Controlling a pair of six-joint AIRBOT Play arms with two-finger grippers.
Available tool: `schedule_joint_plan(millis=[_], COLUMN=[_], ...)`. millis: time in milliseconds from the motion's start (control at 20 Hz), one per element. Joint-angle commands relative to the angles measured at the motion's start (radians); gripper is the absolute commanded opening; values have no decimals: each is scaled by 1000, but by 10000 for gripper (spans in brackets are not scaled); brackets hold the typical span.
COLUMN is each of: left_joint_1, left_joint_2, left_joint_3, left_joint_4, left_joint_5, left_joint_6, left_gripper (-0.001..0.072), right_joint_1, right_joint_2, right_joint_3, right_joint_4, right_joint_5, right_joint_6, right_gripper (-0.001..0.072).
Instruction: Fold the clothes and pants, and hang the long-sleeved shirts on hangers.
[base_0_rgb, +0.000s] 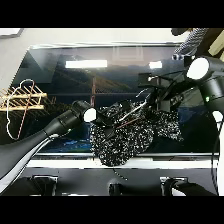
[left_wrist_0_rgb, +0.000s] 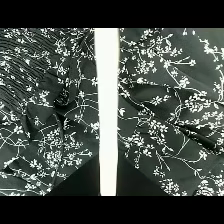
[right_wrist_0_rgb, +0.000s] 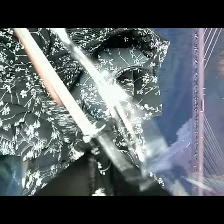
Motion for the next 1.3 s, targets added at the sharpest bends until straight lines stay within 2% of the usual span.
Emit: schedule_joint_plan(millis=[0,250,400,450,600,650,700,900,950,1000,1050,1250], left_joint_1=[0,0,0,2,14,24,37,108,128,146,166,296], left_joint_2=[0,0,1,1,5,8,9,18,22,26,34,79], left_joint_3=[0,0,0,0,0,0,0,0,0,0,0,-1], left_joint_4=[-3,-3,-3,-3,2,5,5,4,4,4,4,-17], left_joint_5=[1,1,1,0,-4,-18,-42,-142,-142,-141,-142,-122], left_joint_6=[2,1,0,0,-21,-34,-35,-54,-77,-100,-130,-247], left_gripper=[21,21,39,107,407,459,482,482,499,579,610,619], right_joint_1=[-2,-1,-1,-1,-1,-1,-1,-1,-1,-1,-1,-1], right_joint_2=[17,64,93,102,135,146,159,195,201,204,208,218], right_joint_3=[0,0,0,0,0,0,0,0,0,0,0,0], right_joint_4=[5,0,0,0,-9,-17,-25,-31,-34,-38,-50,-78], right_joint_5=[8,14,43,50,58,60,61,63,63,63,62,48], right_joint_6=[19,26,70,80,100,101,109,126,126,126,129,151], right_gripper=[39,36,34,33,33,32,32,30,30,30,30,29])
